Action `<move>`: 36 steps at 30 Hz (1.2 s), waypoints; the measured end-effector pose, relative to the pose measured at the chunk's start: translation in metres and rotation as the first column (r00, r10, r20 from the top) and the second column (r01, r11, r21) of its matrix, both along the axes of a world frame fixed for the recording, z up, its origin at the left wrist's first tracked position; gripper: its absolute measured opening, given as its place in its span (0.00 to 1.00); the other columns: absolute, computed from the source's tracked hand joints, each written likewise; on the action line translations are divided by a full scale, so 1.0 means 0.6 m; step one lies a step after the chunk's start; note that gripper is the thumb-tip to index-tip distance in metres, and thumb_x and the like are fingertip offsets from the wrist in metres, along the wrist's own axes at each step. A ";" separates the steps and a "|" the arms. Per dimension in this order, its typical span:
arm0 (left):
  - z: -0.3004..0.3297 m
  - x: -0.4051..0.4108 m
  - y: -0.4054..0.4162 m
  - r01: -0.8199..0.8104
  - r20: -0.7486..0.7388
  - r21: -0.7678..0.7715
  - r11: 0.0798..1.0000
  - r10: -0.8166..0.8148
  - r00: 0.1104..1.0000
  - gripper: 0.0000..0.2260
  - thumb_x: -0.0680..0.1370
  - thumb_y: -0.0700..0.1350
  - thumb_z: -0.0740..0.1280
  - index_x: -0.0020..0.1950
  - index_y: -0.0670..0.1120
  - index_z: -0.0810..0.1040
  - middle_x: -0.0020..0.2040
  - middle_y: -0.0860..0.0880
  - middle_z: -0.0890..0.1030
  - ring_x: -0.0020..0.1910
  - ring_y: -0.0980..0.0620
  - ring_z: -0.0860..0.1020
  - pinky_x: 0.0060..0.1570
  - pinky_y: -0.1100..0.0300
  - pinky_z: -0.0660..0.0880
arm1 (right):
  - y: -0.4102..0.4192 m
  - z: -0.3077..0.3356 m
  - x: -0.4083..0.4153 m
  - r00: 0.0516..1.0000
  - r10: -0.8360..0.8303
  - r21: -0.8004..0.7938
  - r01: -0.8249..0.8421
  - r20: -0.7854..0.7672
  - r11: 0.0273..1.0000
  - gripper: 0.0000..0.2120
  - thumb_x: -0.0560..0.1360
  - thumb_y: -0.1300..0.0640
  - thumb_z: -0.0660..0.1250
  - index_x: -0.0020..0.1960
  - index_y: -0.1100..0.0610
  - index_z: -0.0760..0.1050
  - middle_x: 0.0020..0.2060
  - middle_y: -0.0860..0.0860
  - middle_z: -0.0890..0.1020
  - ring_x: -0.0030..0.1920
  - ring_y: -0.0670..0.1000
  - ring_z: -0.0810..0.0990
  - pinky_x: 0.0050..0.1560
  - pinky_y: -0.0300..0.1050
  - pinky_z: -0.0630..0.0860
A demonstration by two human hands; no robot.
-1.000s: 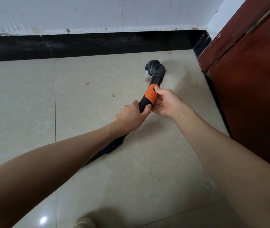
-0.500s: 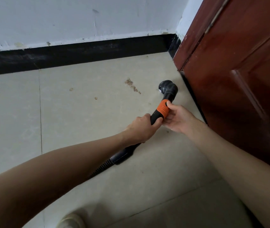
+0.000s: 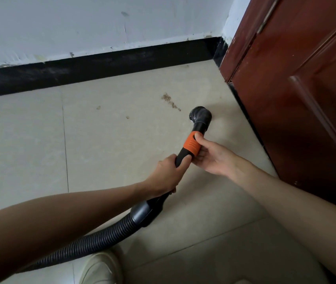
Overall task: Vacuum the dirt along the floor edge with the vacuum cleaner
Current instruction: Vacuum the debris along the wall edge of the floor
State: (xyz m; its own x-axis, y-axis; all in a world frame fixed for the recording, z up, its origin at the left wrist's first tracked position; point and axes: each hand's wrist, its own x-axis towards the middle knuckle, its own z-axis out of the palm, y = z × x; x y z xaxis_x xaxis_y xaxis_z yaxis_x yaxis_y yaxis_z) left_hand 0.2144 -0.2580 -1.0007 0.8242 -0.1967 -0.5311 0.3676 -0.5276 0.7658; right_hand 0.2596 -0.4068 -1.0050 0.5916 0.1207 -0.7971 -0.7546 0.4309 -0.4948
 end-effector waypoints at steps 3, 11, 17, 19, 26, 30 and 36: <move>0.001 -0.002 0.015 -0.013 0.002 0.020 1.000 0.013 1.000 0.18 0.78 0.60 0.58 0.40 0.46 0.67 0.31 0.47 0.74 0.19 0.52 0.74 0.20 0.63 0.70 | 0.016 -0.001 0.001 1.000 0.024 -0.001 -0.024 -0.003 1.000 0.16 0.78 0.51 0.67 0.57 0.64 0.73 0.47 0.59 0.81 0.46 0.54 0.82 0.43 0.46 0.78; 0.006 0.025 0.045 -0.056 0.028 0.086 0.995 0.054 0.998 0.17 0.79 0.59 0.58 0.40 0.46 0.67 0.34 0.46 0.74 0.23 0.49 0.75 0.19 0.65 0.68 | 0.060 -0.001 0.035 0.996 0.067 -0.013 -0.067 0.061 0.998 0.17 0.80 0.51 0.64 0.61 0.64 0.71 0.44 0.57 0.81 0.43 0.52 0.82 0.38 0.43 0.80; 0.000 0.049 0.065 -0.043 0.060 0.196 0.980 0.032 0.998 0.18 0.79 0.60 0.57 0.42 0.45 0.67 0.36 0.45 0.75 0.32 0.42 0.80 0.35 0.52 0.78 | 0.083 -0.014 0.062 0.994 0.084 -0.019 -0.083 0.070 0.996 0.15 0.80 0.51 0.64 0.57 0.63 0.74 0.44 0.56 0.82 0.42 0.51 0.83 0.38 0.43 0.81; -0.002 0.057 0.070 -0.053 0.061 0.204 0.977 0.041 0.997 0.18 0.79 0.60 0.57 0.42 0.45 0.68 0.37 0.45 0.76 0.34 0.41 0.80 0.38 0.49 0.80 | 0.091 -0.017 0.073 0.993 0.084 -0.018 -0.083 0.079 0.996 0.14 0.80 0.51 0.64 0.53 0.62 0.75 0.39 0.55 0.83 0.38 0.50 0.84 0.36 0.42 0.81; -0.010 0.093 0.090 -0.104 0.074 0.178 0.979 0.092 0.993 0.19 0.78 0.61 0.56 0.39 0.47 0.66 0.33 0.46 0.75 0.24 0.47 0.78 0.24 0.61 0.71 | 0.120 -0.021 0.114 0.992 0.068 -0.031 -0.065 0.106 0.997 0.14 0.80 0.51 0.66 0.51 0.63 0.75 0.39 0.56 0.84 0.36 0.50 0.85 0.34 0.43 0.81; -0.011 0.107 0.100 -0.122 0.069 0.149 0.981 0.113 0.991 0.18 0.78 0.61 0.56 0.40 0.47 0.67 0.33 0.46 0.75 0.23 0.48 0.77 0.20 0.63 0.69 | 0.136 -0.022 0.130 0.993 0.064 -0.050 -0.060 0.101 0.997 0.14 0.79 0.50 0.66 0.51 0.63 0.75 0.40 0.56 0.83 0.35 0.50 0.85 0.33 0.43 0.81; -0.007 0.107 0.098 -0.142 0.060 0.125 0.982 0.135 0.989 0.18 0.78 0.60 0.57 0.40 0.47 0.67 0.33 0.46 0.75 0.22 0.49 0.76 0.19 0.65 0.67 | 0.136 -0.014 0.135 0.994 0.073 -0.084 -0.066 0.078 0.994 0.16 0.79 0.51 0.67 0.57 0.64 0.74 0.44 0.57 0.81 0.41 0.53 0.83 0.31 0.43 0.80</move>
State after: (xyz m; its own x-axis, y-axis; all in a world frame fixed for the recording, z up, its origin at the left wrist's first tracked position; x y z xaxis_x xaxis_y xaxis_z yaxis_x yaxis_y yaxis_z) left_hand 0.2788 -0.1989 -1.0047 0.8655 -0.0117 -0.5008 0.4059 -0.5696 0.7148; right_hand 0.3405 -0.3252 -1.0135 0.6471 0.1004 -0.7558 -0.7374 0.3345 -0.5869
